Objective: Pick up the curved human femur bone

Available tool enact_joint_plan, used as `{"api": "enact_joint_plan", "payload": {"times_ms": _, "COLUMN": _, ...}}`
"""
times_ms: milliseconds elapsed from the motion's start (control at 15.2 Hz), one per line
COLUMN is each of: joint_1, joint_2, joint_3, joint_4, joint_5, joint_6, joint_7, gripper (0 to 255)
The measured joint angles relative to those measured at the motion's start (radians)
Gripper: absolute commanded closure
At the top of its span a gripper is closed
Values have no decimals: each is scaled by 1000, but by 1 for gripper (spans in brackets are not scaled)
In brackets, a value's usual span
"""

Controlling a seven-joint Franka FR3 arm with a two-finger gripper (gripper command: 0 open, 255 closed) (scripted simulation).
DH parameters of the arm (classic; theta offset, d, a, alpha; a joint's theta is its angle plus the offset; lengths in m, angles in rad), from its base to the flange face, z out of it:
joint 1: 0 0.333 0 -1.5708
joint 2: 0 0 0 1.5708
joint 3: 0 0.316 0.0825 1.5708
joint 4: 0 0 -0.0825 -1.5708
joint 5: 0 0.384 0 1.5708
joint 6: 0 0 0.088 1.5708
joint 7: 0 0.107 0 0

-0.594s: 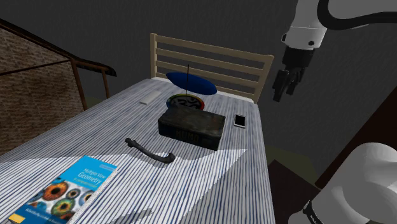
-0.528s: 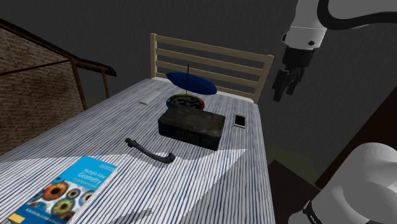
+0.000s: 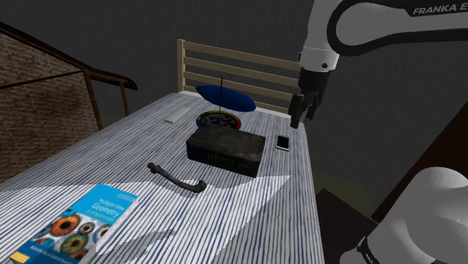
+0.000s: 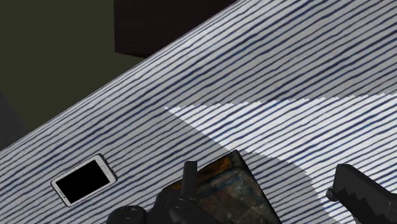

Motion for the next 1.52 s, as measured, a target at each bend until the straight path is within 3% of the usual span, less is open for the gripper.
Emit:
{"api": "enact_joint_plan", "payload": {"times_ms": 858, "joint_1": 76, "joint_2": 425, "joint_3": 114, "joint_4": 145, "joint_5": 18, "joint_6": 272, "joint_7": 77, "gripper": 0}}
{"api": "enact_joint_plan", "payload": {"times_ms": 1518, "joint_1": 133, "joint_2": 788, "joint_3": 173, "joint_4": 400, "joint_5": -46, "joint_6": 367, "joint_7": 138, "gripper": 0}}
